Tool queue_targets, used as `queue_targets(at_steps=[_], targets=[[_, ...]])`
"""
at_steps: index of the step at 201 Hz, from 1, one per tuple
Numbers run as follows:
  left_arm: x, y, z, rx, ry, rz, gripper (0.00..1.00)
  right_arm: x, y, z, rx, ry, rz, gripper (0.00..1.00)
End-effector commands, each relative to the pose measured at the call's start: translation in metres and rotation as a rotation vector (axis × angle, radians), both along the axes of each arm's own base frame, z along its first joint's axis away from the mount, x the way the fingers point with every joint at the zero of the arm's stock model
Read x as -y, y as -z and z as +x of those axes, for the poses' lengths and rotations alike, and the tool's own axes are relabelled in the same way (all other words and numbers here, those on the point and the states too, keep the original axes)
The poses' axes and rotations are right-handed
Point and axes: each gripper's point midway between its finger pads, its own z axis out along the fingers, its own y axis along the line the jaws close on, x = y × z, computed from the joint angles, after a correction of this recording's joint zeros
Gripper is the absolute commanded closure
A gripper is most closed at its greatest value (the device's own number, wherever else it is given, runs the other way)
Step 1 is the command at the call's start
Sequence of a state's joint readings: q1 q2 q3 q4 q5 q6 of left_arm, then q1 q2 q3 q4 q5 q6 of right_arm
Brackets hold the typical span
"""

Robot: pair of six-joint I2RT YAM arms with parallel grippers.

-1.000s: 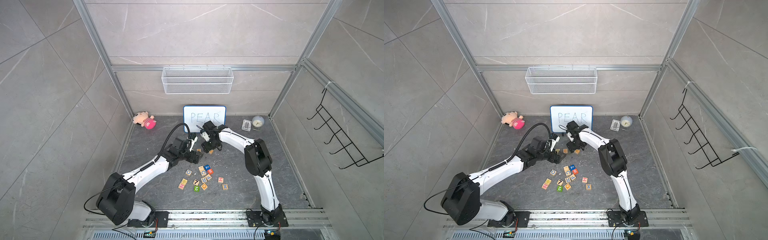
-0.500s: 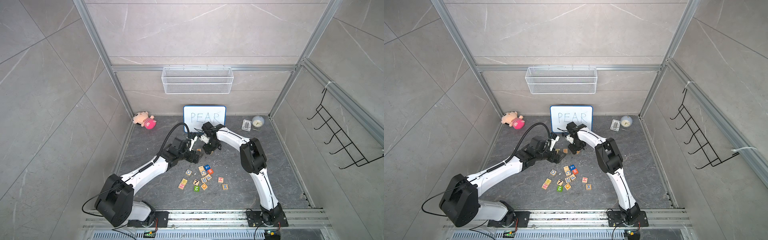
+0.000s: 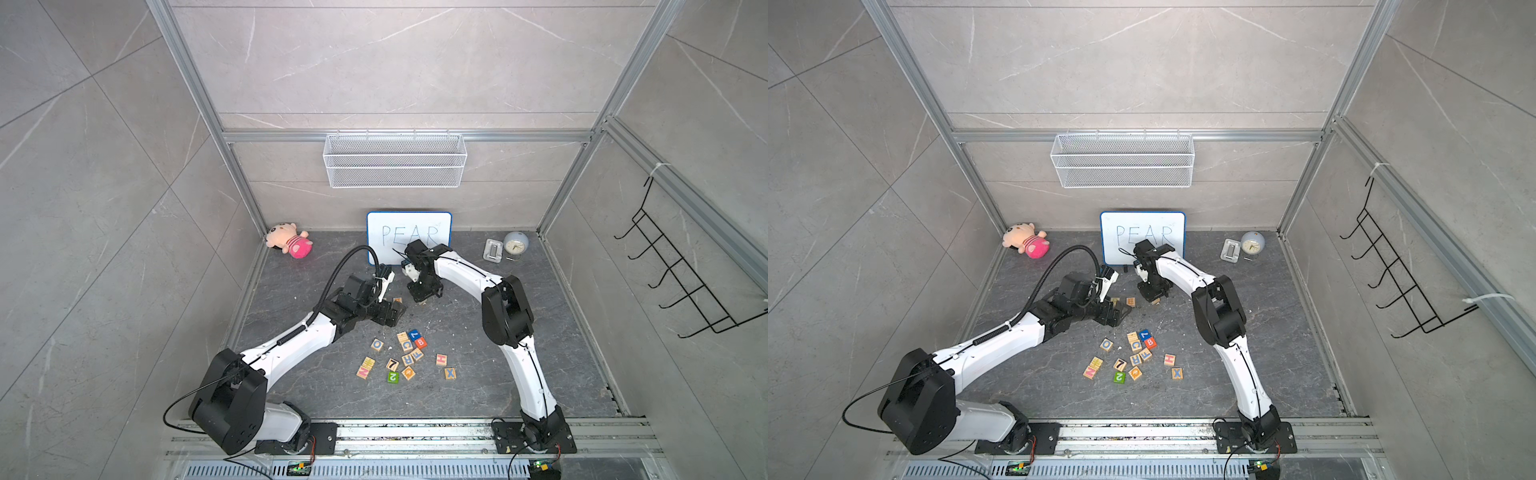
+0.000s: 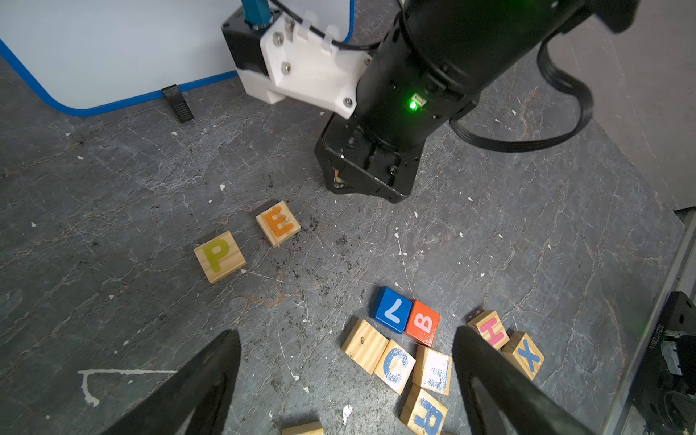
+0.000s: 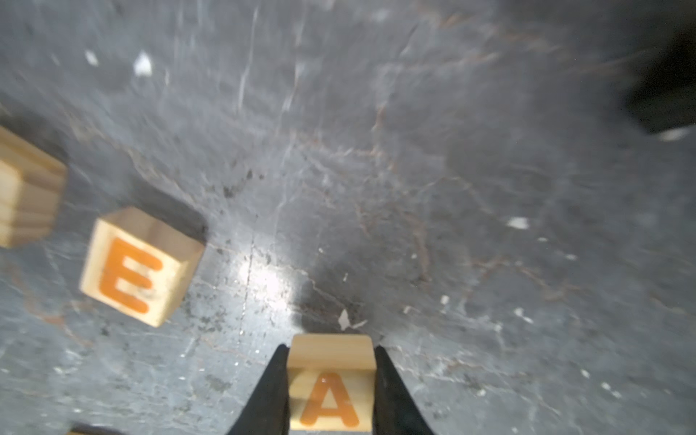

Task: Spell the uppercase word “pear” with letter blocks
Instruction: Pick up the letter block from the center of the board, then place the letter block at the center of the board.

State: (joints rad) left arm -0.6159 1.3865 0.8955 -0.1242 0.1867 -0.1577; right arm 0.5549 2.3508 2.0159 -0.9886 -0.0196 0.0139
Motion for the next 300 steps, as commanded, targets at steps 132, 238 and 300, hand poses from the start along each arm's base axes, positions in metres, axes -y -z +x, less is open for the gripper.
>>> queue_targets(at_steps=[132,238,300], targets=[[0.0,-0.017,0.006,0.041,-0.02,-0.009,0.1,-0.014,0.034,-0.003,-0.059,0.398,-0.005,0.74],[0.001,-0.023,0.009,0.058,-0.02,-0.011,0.1,-0.01,0.019,-0.005,-0.033,0.375,-0.036,0.44],[-0.016,-0.04,0.0,0.104,-0.075,-0.025,0.09,-0.028,-0.082,-0.002,0.125,0.18,0.137,0.3]])
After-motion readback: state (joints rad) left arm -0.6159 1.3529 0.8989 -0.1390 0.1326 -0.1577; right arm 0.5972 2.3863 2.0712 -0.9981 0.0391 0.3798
